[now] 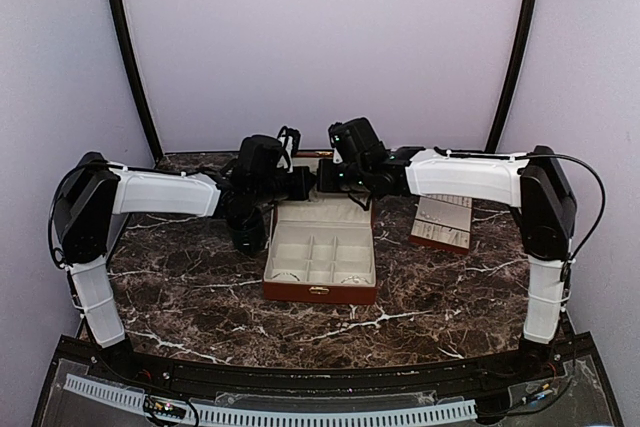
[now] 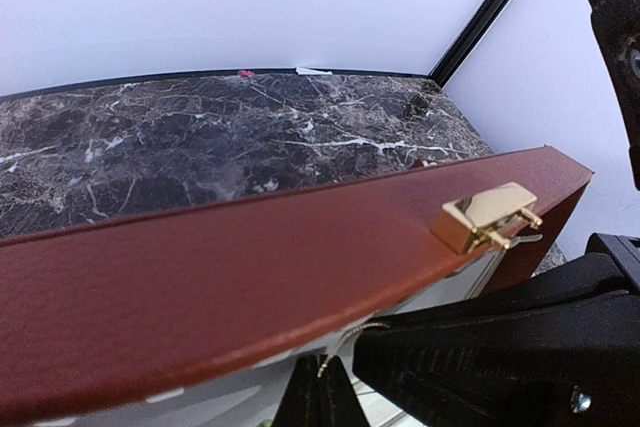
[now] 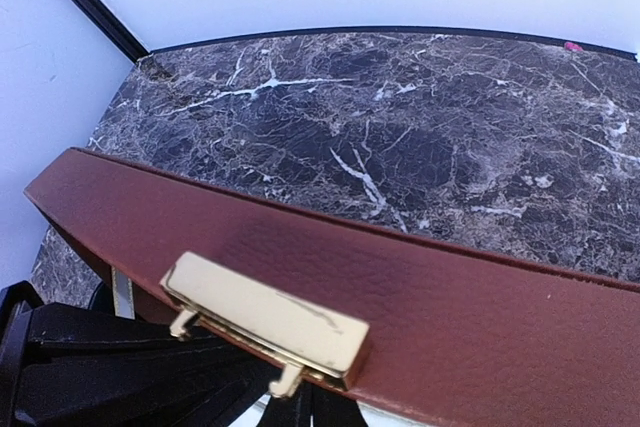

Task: Organize the mixed jewelry
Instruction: Hang the necklace on the necklace hanger.

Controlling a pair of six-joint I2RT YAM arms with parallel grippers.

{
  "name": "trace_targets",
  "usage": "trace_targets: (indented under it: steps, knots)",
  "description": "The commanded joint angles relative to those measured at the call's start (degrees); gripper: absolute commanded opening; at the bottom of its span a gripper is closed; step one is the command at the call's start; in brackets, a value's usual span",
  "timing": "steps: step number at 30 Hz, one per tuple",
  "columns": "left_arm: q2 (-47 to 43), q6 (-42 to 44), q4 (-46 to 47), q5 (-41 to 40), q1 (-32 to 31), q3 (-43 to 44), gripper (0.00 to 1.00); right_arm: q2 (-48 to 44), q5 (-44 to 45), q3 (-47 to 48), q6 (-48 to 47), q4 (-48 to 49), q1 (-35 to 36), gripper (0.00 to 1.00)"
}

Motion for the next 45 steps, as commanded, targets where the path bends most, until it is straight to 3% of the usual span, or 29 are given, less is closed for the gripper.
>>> trace_targets:
  steps: [1,7,11,17,21,25,35,41,45]
  knots:
    - [-0.72,-0.31,1.21,0.63,0.17,-0.70,0.00,-0.40,-0.27,-1.46,0.45,1.53,-0.35,0.00]
    - [-3.54,1.97,5.53,2.01,0.18,-2.96,0.00,-4.30,-3.81,-5.48,-1.77,8.24,-0.35,0.00]
    - [-5.15,6.90,5.12,8.43,0.22,-2.93,0.02,-6.25,-5.94,-6.63,-4.91,10.05,-0.35,0.00]
    - [-10.54,9.17,5.10,12.51,0.44,-8.50,0.25,-6.60,-9.44,-7.84,-9.48,10.13,-0.69,0.00]
    - [-14.16,10.99,6.00,13.65,0.97,-12.96,0.49,-7.00,-11.90,-8.53,-11.85,12.10,-1.68,0.00]
    - [-16.74,14.09,9.02,17.23,1.68,-17.15,0.58,-8.52,-18.69,-11.01,-13.82,15.43,-2.80,0.00]
    - [-15.35,16.89,18.07,27.93,4.37,-18.72,0.50,-11.51,-30.18,-16.37,-15.77,20.19,-5.15,0.00]
    - [-10.59,18.34,16.43,30.51,4.52,-14.47,0.30,-12.25,-30.92,-17.49,-15.51,20.69,-5.27,0.00]
    - [-9.21,18.55,17.40,30.76,4.49,-13.76,0.28,-12.82,-30.99,-17.72,-15.34,20.62,-5.27,0.00]
